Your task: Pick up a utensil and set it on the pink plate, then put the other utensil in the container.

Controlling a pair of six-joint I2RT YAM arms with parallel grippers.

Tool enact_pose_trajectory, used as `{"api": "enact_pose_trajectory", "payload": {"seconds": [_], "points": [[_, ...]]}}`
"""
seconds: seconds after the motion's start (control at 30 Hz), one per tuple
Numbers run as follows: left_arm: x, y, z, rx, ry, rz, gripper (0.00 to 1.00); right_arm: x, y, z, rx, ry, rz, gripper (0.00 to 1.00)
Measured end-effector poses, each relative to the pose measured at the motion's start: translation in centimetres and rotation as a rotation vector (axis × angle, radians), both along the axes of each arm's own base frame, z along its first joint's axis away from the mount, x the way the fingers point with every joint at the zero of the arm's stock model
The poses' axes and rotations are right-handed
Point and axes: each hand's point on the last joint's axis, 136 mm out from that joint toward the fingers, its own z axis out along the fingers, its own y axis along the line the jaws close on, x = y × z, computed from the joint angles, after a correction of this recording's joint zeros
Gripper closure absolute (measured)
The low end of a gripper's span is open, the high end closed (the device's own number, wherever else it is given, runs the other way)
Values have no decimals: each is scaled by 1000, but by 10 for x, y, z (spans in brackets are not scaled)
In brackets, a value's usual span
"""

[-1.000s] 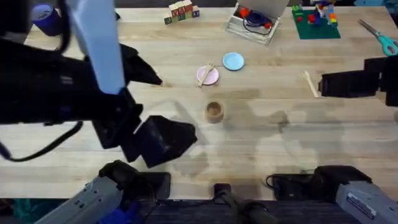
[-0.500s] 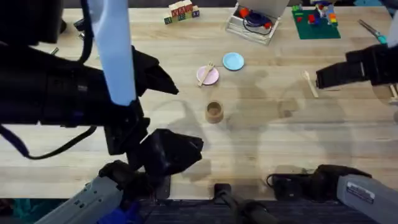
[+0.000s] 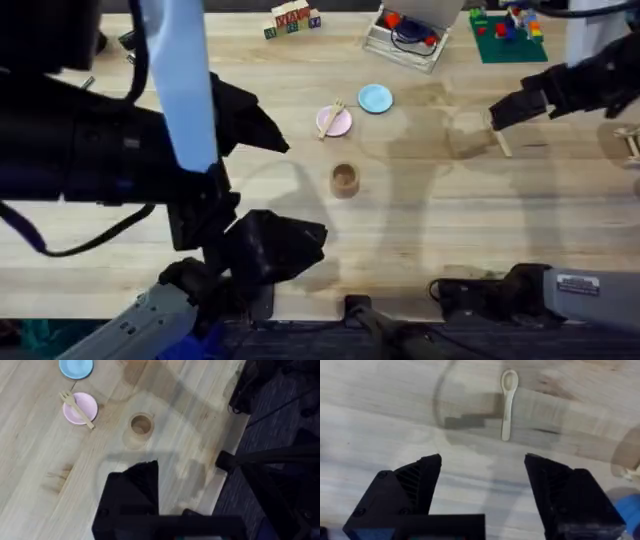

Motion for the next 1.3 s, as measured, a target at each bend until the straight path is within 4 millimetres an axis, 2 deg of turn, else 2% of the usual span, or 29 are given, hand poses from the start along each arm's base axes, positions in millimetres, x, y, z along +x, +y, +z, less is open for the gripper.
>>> {"api": "enact_pose_trajectory", "payload": {"seconds": [0.3,0.5,0.8,1.1,1.3], "points": [[0,0,0,0,0,0,8,19,-10,-47,12,100,12,6],[0,0,0,0,0,0,8,29,-22,-69,18,120,-13,5],[0,0,0,0,0,0,7,41,-28,-90,10,123,17,5],[0,0,0,0,0,0,8,44,-29,-113,14,165,49,5],[0,0,0,0,0,0,8,48,-30,-114,8,162,51,5]]}}
